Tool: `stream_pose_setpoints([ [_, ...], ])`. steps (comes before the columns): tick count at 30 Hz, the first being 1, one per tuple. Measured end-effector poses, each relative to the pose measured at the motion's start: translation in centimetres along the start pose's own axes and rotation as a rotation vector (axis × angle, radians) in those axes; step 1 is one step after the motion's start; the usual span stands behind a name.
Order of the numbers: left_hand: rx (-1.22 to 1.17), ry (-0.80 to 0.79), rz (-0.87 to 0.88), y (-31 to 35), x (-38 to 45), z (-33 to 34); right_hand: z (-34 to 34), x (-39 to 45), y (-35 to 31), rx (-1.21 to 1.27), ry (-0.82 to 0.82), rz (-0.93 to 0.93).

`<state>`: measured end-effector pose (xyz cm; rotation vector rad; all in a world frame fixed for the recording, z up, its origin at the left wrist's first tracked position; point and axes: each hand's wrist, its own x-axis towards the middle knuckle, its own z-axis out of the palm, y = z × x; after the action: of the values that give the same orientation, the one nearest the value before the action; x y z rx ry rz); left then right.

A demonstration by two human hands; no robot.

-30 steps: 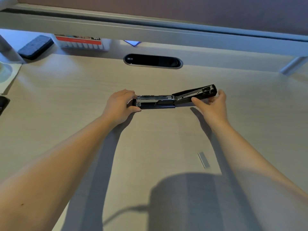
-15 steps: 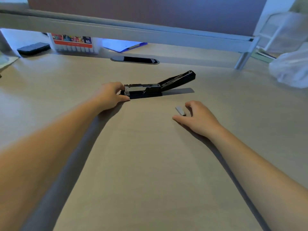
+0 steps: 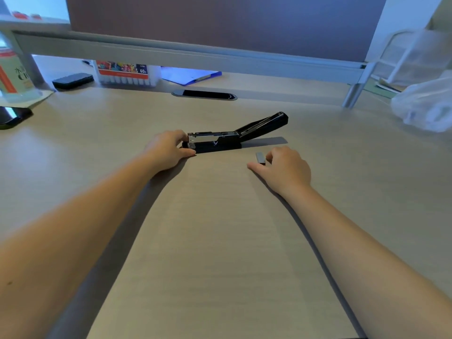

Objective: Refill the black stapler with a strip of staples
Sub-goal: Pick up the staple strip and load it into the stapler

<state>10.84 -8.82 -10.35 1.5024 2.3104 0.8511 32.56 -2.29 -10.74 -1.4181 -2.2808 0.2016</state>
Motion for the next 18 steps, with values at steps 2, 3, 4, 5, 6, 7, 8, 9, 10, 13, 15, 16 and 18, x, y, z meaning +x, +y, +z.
stream_pose_setpoints([
  [2, 0.01, 0.003, -0.004, 0.0, 0.0, 0.0, 0.3, 0.3, -0.2, -0.001, 0.022, -0.008],
  [3, 0.014, 0.002, 0.0, 0.0, 0.0, 0.0, 0.4, 0.4, -0.2, 0.008, 0.029, -0.013],
  [4, 0.017, 0.0, 0.003, 0.0, 0.0, -0.1, 0.4, 0.4, -0.2, 0.027, 0.034, -0.021],
  [5, 0.02, -0.002, 0.006, 0.0, 0.0, -0.2, 0.3, 0.4, 0.0, 0.063, 0.026, -0.033],
  [6, 0.027, -0.006, 0.007, 0.0, 0.0, -0.3, 0.1, 0.3, 0.1, 0.116, 0.007, -0.056],
  [7, 0.039, -0.014, 0.008, 0.2, -0.2, -0.4, -0.1, 0.2, 0.1, 0.184, -0.022, -0.08],
  [8, 0.058, -0.027, 0.01, 0.3, -0.3, -0.6, -0.5, -0.1, 0.1, 0.26, -0.051, -0.098],
  [9, 0.084, -0.039, 0.015, 0.5, -0.6, -0.7, -0.9, -0.4, -0.2, 0.334, -0.068, -0.108],
  [10, 0.11, -0.051, 0.02, 0.6, -1.0, -0.9, -1.3, -0.7, -0.5, 0.393, -0.071, -0.119],
  [13, 0.141, -0.077, 0.055, 0.4, -2.5, -1.3, -2.5, -1.8, -2.1, 0.482, -0.067, -0.187],
  [15, 0.119, -0.087, 0.073, 0.2, -3.8, -1.6, -3.1, -2.4, -3.4, 0.461, -0.073, -0.259],
  [16, 0.109, -0.09, 0.076, 0.1, -4.5, -1.7, -3.2, -2.6, -4.0, 0.429, -0.074, -0.295],
  [18, 0.095, -0.1, 0.086, 0.1, -5.7, -1.8, -3.2, -2.9, -5.2, 0.378, -0.073, -0.355],
])
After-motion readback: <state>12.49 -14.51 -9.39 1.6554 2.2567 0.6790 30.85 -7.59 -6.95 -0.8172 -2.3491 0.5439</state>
